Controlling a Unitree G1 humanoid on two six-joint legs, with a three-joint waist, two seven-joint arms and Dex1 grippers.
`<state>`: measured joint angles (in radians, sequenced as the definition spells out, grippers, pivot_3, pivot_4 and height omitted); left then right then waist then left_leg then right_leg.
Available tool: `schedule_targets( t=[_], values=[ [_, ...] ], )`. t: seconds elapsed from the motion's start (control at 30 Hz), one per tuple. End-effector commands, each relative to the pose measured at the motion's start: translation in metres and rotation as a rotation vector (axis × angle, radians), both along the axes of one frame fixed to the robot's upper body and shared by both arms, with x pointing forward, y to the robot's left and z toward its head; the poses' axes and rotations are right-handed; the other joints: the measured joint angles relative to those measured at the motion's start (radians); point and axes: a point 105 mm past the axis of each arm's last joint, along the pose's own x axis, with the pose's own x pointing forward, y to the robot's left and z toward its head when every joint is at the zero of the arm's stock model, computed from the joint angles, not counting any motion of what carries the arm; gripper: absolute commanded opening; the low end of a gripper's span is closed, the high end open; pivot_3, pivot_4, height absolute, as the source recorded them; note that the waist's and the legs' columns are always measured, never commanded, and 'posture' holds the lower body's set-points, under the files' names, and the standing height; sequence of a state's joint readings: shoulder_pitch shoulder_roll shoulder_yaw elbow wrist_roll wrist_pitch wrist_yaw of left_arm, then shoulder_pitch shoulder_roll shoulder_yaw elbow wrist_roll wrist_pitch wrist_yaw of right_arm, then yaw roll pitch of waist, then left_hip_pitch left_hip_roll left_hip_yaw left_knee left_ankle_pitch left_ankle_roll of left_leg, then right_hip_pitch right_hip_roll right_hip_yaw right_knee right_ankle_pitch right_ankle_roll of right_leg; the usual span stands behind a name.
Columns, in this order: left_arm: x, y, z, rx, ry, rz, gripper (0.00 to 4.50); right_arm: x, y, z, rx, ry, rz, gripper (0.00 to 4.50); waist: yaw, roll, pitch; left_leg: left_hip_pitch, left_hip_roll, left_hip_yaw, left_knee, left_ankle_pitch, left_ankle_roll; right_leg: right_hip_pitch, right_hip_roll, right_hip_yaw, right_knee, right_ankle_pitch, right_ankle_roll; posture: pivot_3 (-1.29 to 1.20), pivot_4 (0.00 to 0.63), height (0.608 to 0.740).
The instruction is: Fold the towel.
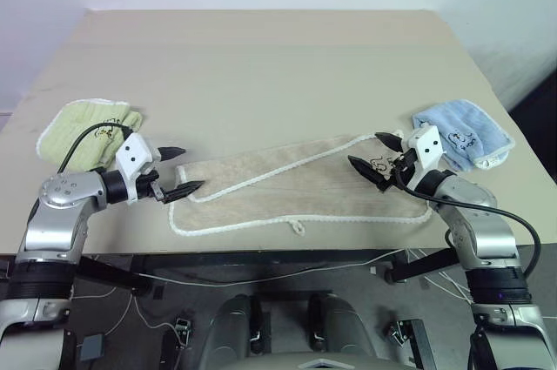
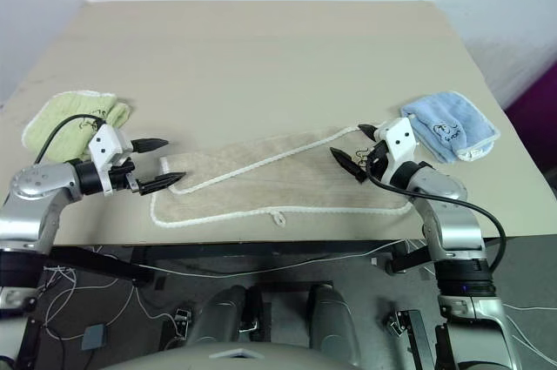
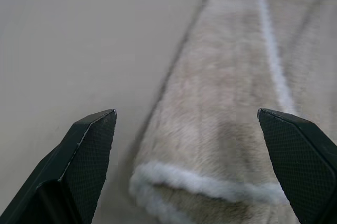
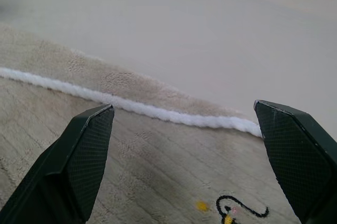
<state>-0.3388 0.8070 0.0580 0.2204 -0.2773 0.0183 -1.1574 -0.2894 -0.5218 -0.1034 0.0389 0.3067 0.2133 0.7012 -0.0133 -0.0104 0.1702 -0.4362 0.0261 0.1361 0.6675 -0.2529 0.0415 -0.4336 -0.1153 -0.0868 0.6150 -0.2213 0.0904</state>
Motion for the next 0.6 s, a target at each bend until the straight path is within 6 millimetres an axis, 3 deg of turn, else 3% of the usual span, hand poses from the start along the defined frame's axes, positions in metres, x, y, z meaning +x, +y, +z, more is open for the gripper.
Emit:
schedule_targets(
  t=[0.03,0.3,0.6],
  values=[
    [-0.006,0.0,-0.001,0.146,-0.05,-0.142,4.48,-0.004,0.001,0.011,0.002,-0.06,-0.009,4.5,-0.001,0.0,0.0,0.0,0.0,0.0,0.0,0.0,0.0,0.0,0.0,0.0,0.0,0.0,0.0,0.0,0.15,0.74],
    [-0.011,-0.009,-0.006,0.237,-0.064,-0.319,4.48,-0.007,0.0,0.01,0.005,-0.067,-0.035,4.5,0.0,0.0,0.0,0.0,0.0,0.0,0.0,0.0,0.0,0.0,0.0,0.0,0.0,0.0,0.0,0.0,0.15,0.74],
    [-0.003,-0.008,-0.018,0.38,-0.105,-0.367,4.48,-0.006,0.001,0.012,0.005,-0.082,-0.041,4.5,0.0,0.0,0.0,0.0,0.0,0.0,0.0,0.0,0.001,0.0,0.0,0.0,0.0,0.0,0.0,0.0,0.15,0.74]
  ],
)
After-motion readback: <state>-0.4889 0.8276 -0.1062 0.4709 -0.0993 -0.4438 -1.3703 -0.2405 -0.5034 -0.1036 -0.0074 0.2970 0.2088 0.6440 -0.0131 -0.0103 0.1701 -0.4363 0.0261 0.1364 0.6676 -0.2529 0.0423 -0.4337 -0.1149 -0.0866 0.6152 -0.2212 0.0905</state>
